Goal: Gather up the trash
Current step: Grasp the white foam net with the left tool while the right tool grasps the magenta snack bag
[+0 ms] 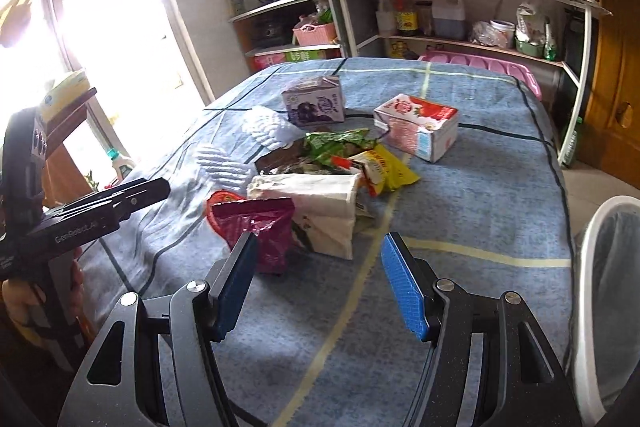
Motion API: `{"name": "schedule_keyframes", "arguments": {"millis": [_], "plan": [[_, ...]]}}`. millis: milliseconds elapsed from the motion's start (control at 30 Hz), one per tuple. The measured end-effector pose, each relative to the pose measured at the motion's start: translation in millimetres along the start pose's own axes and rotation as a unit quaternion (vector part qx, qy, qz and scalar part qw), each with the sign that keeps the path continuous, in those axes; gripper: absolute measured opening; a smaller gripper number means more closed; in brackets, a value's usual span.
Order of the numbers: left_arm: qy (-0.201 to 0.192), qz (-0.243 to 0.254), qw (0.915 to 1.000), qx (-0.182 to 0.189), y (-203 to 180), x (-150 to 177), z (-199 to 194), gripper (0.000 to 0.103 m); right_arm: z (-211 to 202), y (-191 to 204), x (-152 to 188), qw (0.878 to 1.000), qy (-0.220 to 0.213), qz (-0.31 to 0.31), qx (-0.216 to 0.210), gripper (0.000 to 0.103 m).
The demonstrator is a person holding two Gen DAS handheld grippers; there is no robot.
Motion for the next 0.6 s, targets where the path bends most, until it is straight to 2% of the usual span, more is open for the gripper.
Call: {"name": "schedule_keyframes", "arguments": {"millis": [100,267,433,467,500,600], "plan": [[0.000,-0.005,1.0000,0.003,6.5,-2.3,3.3,0.063,9.0,13.9,0.7,1.000,0.007,-0.007,-0.007,0.064],[0.009,-0.011,0.9998,0.013,9.5,-9.8,15.1,0.064,23.5,27.8,0.0,1.000,0.019,-0.006,-0.022,0.064],[0.028,-0.021,0.9991,0.026,7.8,-16.8,34.4,0.070,33.5,28.6,-0.3,0.999,0.028,0.011,-0.024,0.064],[0.032,-0.026,0.9986,0.034,5.6,-18.8,38.8,0.070,34.1,28.7,0.0,0.999,0.029,0.013,-0.026,0.061],[0.037,-0.034,0.9976,0.047,3.2,-20.6,44.2,0.070,33.8,29.3,-0.2,0.999,0.028,0.013,-0.030,0.052],[0.051,-0.056,0.9960,0.048,3.7,-24.9,58.6,0.070,32.1,31.4,-2.0,0.999,0.024,0.010,-0.035,0.049]]}}
Point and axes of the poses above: each gripper's, at about its wrist camera, not at the fingertips, and z roughly the way its jaws point, y to its left, x to its underside, the point moved 10 cm from there along z, roughly the way its jaws point, and after that the axes turned 2 degrees about -z, right-handed, at the moved point
